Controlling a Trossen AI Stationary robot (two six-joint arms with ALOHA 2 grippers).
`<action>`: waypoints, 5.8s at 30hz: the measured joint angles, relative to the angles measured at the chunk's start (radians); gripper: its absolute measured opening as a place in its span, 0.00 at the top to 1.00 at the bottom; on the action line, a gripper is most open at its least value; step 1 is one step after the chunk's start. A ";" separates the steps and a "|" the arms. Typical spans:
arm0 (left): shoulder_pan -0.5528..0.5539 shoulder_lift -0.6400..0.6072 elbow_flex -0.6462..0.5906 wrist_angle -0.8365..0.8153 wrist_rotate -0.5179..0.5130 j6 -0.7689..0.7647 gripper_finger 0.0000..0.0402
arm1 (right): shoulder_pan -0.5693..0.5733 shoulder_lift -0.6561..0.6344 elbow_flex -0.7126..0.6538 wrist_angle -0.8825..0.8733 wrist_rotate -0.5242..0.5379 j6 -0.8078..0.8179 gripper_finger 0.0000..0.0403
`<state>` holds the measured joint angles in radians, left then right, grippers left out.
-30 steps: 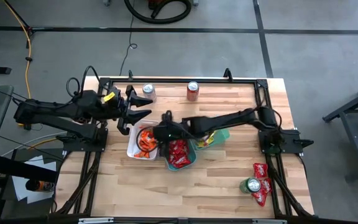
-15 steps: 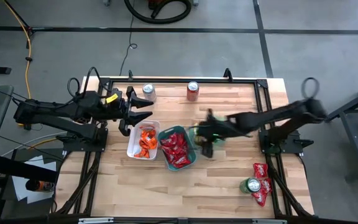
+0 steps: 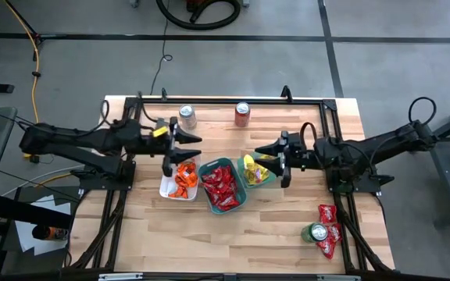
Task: Sort candy
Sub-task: Put the red candy into the green bin, then adjust the green soda can
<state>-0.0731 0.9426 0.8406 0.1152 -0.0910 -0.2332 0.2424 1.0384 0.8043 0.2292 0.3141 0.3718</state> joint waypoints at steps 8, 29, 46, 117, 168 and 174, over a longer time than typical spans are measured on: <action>0.000 0.042 0.000 0.011 -0.006 0.000 0.53 | 0.000 0.001 0.000 -0.014 -0.001 -0.037 0.53; 0.001 0.042 0.000 0.062 -0.006 -0.019 0.53 | 0.131 -0.001 -0.003 -1.443 -0.541 1.104 0.53; 0.001 0.042 0.000 0.060 -0.011 -0.018 0.53 | 0.317 0.087 -0.338 -1.057 -0.785 1.423 0.53; -0.008 -0.010 0.001 -0.007 -0.077 0.043 0.53 | -0.011 0.500 0.156 -0.051 -0.192 0.055 0.66; -0.005 -0.010 0.000 -0.022 -0.133 0.053 0.53 | 0.694 0.139 0.256 -1.447 -0.517 0.767 0.71; -0.005 -0.010 0.000 -0.022 -0.133 0.054 0.53 | 0.729 0.140 0.136 -1.315 -0.531 0.816 0.98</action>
<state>-0.0780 0.9329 0.8406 0.0936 -0.2237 -0.1795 0.9710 1.1786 0.9407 -1.0856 -0.2173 1.1878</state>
